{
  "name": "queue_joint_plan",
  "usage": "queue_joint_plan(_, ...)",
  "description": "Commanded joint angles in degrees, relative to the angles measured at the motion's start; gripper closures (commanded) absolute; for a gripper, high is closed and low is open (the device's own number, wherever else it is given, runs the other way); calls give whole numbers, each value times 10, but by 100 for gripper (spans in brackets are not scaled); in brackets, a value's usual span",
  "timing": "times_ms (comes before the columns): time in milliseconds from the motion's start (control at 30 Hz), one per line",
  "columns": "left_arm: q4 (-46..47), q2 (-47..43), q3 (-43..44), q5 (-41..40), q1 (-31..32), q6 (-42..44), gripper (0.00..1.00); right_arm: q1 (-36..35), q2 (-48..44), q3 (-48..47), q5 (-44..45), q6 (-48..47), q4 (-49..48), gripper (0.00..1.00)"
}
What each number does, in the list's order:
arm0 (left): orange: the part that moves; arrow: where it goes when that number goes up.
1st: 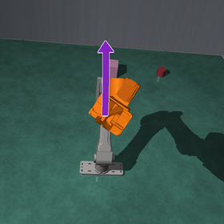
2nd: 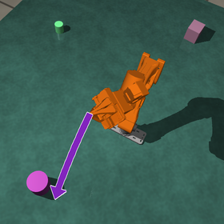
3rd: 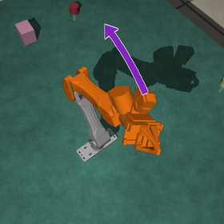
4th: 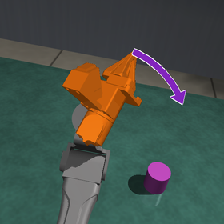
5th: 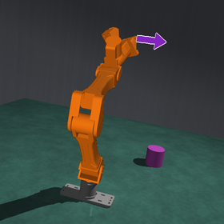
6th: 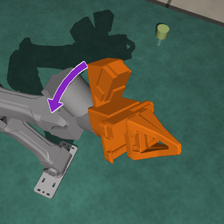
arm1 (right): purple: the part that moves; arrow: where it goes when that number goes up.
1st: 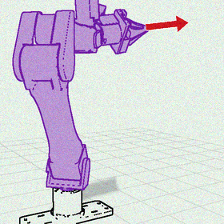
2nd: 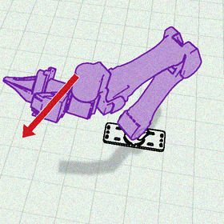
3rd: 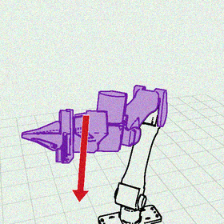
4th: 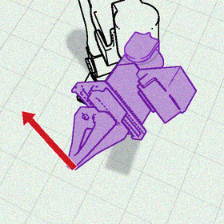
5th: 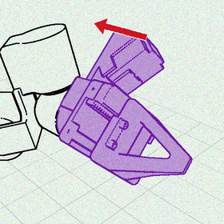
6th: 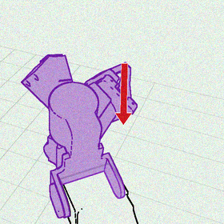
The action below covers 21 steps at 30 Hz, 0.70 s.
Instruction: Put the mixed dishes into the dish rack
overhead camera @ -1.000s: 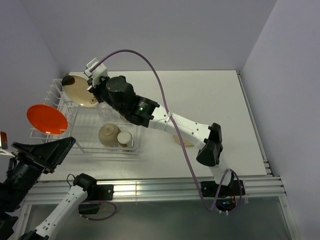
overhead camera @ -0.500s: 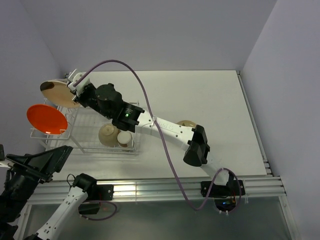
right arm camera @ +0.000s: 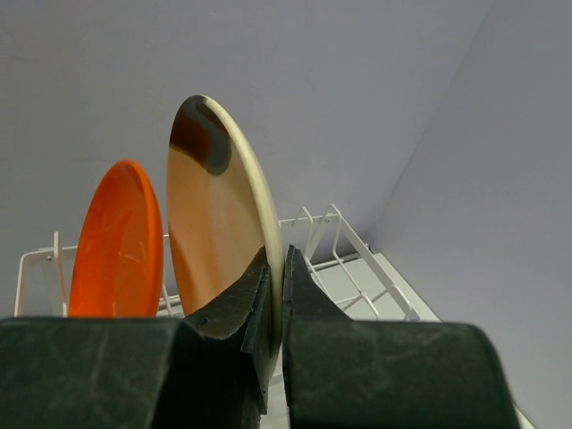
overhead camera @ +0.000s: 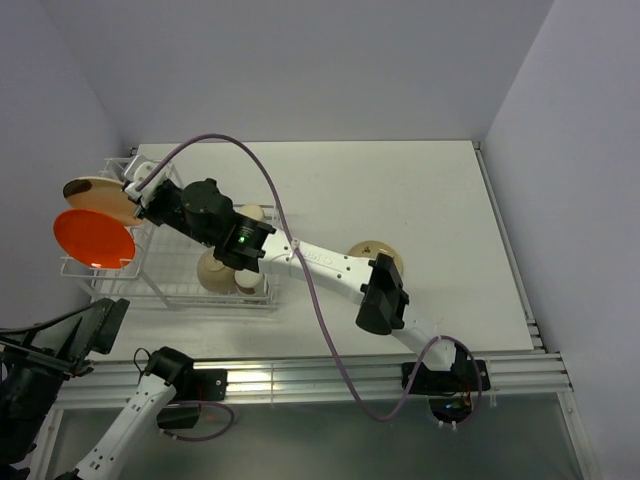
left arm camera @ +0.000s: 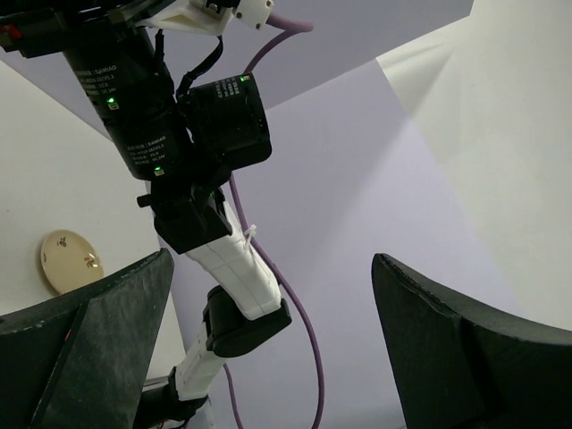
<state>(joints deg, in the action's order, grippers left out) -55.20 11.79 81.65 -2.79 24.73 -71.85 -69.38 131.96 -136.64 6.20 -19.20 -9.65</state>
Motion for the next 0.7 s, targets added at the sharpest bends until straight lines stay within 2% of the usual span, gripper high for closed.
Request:
queue_joint_plan(0, 11, 6, 11, -2, 1, -7, 1, -6, 8, -38, -6, -11, -58, 100)
queue_joint_plan(667, -15, -7, 15, -6, -3, -20, 1, -18, 46, -60, 11, -15, -68, 100)
